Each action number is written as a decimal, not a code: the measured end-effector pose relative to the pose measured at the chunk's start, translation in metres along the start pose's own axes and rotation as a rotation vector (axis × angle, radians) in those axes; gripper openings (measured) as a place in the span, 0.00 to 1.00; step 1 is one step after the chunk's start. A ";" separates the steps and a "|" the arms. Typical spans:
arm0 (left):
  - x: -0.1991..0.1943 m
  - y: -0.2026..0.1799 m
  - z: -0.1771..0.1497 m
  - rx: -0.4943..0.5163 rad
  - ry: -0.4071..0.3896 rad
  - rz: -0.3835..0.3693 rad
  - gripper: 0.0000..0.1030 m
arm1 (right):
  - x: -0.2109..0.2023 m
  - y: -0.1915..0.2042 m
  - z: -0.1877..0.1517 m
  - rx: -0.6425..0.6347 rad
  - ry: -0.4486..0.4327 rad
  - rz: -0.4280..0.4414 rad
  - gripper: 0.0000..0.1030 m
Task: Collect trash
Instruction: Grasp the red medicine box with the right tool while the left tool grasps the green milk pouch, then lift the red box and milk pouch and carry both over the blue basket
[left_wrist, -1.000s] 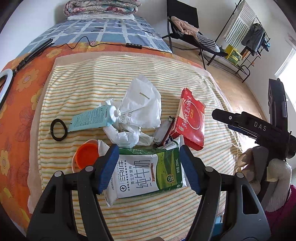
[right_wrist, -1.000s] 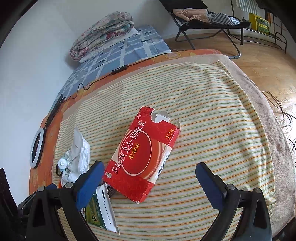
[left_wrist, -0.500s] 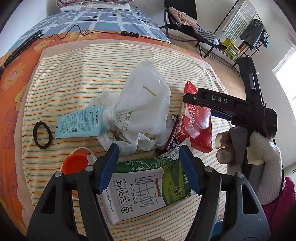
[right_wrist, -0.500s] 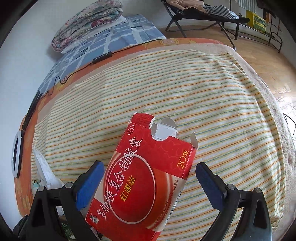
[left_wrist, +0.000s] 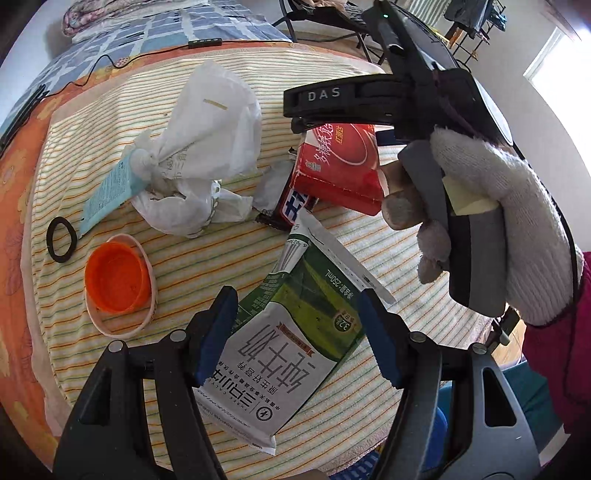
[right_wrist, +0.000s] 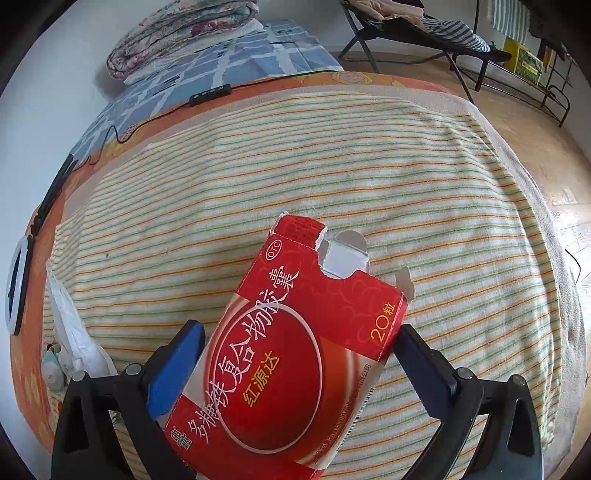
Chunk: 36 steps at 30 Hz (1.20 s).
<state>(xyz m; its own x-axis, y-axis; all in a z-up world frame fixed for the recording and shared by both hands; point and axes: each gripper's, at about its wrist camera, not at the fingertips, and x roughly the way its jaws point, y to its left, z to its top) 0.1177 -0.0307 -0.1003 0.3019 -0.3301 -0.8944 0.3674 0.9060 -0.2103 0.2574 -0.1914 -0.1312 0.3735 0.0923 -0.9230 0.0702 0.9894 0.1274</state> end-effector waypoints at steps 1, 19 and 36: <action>0.001 -0.007 -0.003 0.031 0.007 0.011 0.70 | 0.002 0.000 -0.001 -0.010 0.009 0.000 1.00; 0.013 -0.045 -0.044 0.156 0.038 0.167 0.78 | -0.028 -0.064 -0.035 0.022 0.063 0.101 0.98; -0.012 -0.035 -0.050 0.042 -0.019 0.153 0.72 | -0.044 -0.072 -0.072 -0.092 0.027 0.124 0.87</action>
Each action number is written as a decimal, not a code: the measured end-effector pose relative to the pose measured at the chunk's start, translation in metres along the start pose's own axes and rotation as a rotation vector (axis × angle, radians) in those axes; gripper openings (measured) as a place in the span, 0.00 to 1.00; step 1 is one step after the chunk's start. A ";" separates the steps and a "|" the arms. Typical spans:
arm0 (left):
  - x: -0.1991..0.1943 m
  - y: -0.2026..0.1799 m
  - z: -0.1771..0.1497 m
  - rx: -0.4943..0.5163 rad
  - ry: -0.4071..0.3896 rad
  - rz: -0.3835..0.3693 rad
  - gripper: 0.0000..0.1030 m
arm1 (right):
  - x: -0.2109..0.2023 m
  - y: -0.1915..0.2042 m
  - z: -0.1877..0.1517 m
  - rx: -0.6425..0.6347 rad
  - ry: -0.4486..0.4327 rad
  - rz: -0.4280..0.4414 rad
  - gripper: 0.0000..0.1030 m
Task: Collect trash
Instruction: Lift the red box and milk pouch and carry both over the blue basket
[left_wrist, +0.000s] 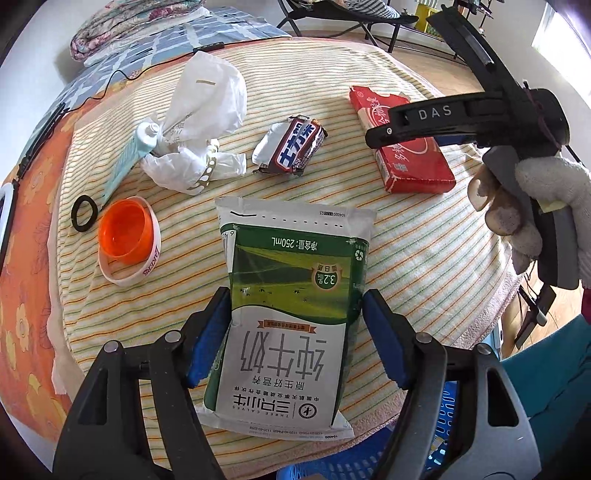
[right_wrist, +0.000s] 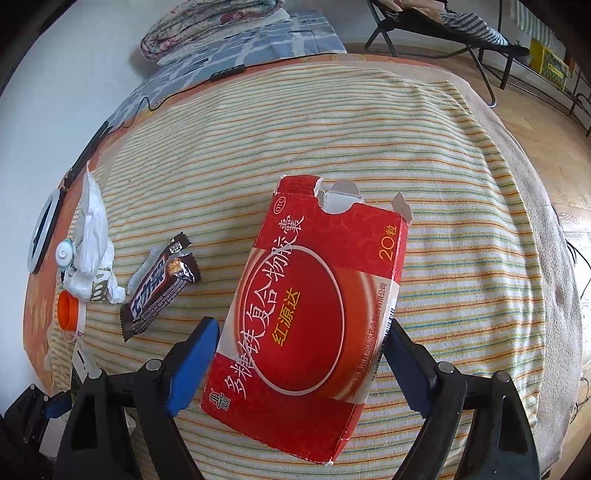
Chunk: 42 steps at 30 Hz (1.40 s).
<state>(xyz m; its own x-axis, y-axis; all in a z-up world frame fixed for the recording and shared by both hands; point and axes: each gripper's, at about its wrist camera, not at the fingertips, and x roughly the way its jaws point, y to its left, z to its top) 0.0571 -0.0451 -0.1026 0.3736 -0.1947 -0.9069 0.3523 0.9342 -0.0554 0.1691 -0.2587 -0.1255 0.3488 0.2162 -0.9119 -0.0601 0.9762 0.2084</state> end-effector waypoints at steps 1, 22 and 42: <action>-0.004 0.000 -0.003 -0.003 -0.006 0.000 0.71 | -0.004 0.001 -0.004 -0.009 -0.006 0.004 0.87; -0.009 -0.013 -0.002 -0.026 0.019 -0.003 0.77 | -0.022 0.004 -0.040 -0.041 0.009 0.019 0.86; 0.013 -0.016 -0.005 0.011 0.023 0.105 0.75 | -0.002 0.026 -0.033 -0.109 -0.011 -0.026 0.84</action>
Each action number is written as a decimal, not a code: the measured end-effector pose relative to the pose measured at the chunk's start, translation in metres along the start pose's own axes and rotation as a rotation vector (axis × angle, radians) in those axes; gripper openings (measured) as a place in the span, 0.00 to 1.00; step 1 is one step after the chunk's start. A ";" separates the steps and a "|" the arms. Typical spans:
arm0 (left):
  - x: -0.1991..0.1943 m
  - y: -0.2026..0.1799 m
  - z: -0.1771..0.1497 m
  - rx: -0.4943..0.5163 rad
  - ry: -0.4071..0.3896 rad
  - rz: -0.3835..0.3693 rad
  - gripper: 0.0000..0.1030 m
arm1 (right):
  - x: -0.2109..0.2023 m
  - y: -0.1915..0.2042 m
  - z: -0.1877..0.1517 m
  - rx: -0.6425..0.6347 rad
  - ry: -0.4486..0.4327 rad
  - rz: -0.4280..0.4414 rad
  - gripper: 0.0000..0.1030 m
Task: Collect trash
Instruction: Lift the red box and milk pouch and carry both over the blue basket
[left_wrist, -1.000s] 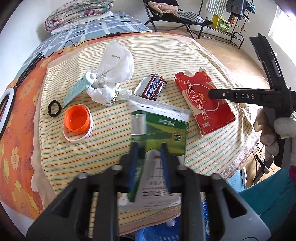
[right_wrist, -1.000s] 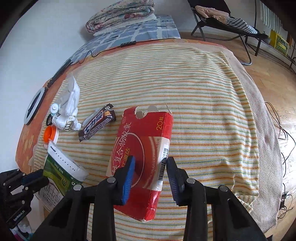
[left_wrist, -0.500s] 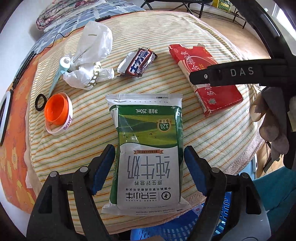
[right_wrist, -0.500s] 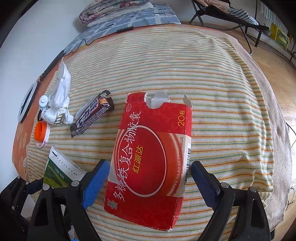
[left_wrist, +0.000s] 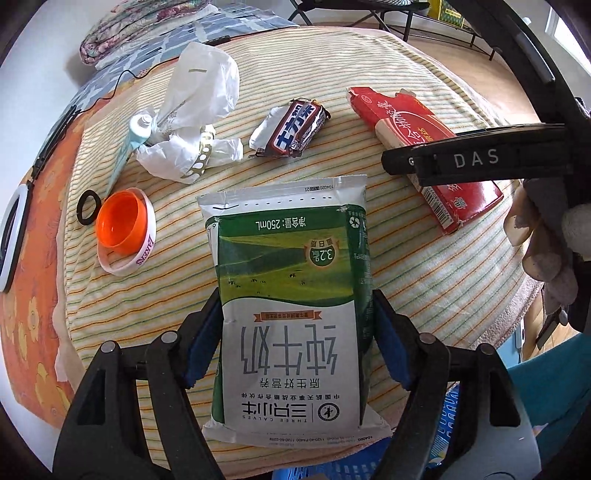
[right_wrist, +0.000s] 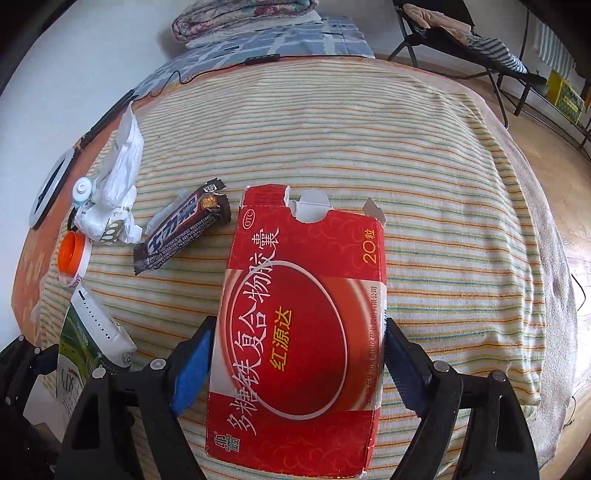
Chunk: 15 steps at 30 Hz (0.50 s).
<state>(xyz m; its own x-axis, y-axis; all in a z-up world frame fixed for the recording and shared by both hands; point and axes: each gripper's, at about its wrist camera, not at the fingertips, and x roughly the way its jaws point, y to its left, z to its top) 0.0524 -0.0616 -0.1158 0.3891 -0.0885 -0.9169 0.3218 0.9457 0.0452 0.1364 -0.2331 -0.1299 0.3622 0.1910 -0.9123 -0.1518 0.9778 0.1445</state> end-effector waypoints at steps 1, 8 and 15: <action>-0.004 0.001 0.000 -0.004 -0.007 -0.002 0.74 | -0.003 -0.002 -0.002 0.005 -0.004 0.005 0.84; -0.035 0.005 -0.011 -0.033 -0.063 -0.021 0.74 | -0.040 -0.001 -0.019 -0.036 -0.061 0.019 0.84; -0.069 0.002 -0.034 -0.045 -0.109 -0.016 0.74 | -0.073 0.001 -0.055 -0.049 -0.077 0.090 0.84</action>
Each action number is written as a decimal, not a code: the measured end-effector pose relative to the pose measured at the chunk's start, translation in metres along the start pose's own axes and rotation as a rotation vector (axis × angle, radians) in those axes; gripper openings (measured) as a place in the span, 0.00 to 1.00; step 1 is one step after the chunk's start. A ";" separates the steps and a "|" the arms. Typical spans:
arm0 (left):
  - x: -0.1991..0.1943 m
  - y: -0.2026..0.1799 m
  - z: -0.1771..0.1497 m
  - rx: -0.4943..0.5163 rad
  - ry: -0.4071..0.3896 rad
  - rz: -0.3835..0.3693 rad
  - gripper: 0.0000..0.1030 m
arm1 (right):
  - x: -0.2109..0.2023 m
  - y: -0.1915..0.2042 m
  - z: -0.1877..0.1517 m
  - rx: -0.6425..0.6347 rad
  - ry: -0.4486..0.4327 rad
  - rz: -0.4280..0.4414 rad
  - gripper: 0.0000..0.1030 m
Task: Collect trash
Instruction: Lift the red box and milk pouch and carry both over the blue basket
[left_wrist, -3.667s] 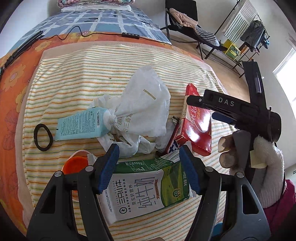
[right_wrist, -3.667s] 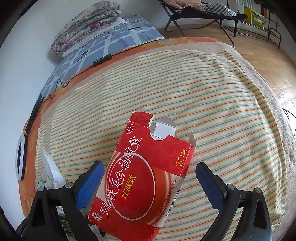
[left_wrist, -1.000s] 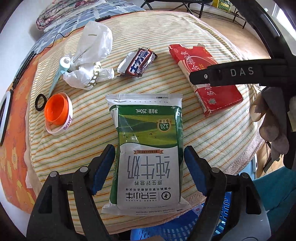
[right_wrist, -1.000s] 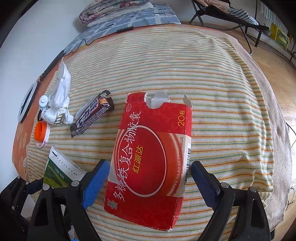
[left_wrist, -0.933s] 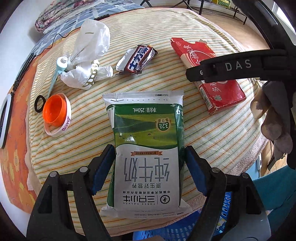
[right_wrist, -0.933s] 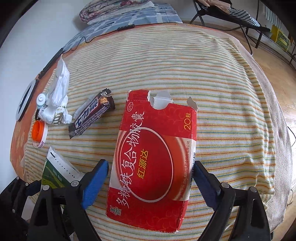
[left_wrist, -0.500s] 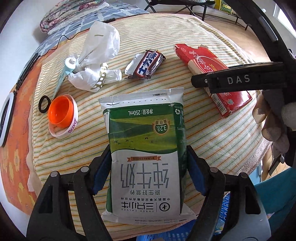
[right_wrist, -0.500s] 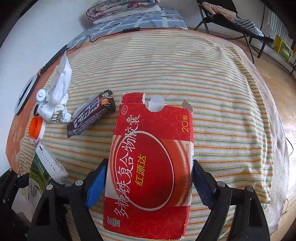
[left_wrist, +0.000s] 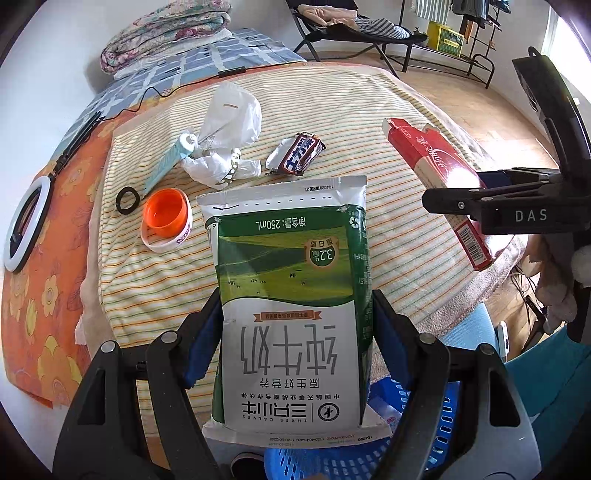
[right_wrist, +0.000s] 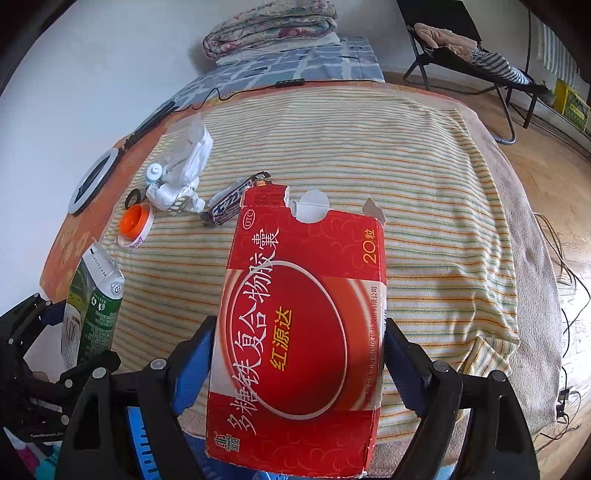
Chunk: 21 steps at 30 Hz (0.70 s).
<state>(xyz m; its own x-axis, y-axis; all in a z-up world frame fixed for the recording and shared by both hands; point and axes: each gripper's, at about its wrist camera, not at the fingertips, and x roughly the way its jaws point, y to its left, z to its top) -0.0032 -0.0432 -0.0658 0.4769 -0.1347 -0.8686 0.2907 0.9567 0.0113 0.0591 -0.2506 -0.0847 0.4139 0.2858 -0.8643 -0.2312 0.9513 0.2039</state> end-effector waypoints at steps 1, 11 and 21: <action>-0.005 -0.001 -0.004 -0.001 -0.004 -0.001 0.75 | -0.006 0.002 -0.006 -0.007 -0.004 0.007 0.84; -0.040 -0.013 -0.055 -0.012 -0.016 -0.004 0.75 | -0.049 0.027 -0.069 -0.106 -0.019 0.021 0.84; -0.054 -0.029 -0.102 -0.012 -0.003 -0.027 0.75 | -0.070 0.055 -0.128 -0.191 0.002 0.032 0.84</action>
<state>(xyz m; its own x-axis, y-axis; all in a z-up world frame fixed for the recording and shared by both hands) -0.1214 -0.0373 -0.0700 0.4714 -0.1615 -0.8670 0.2935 0.9558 -0.0185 -0.0954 -0.2329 -0.0716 0.4022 0.3152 -0.8596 -0.4070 0.9026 0.1405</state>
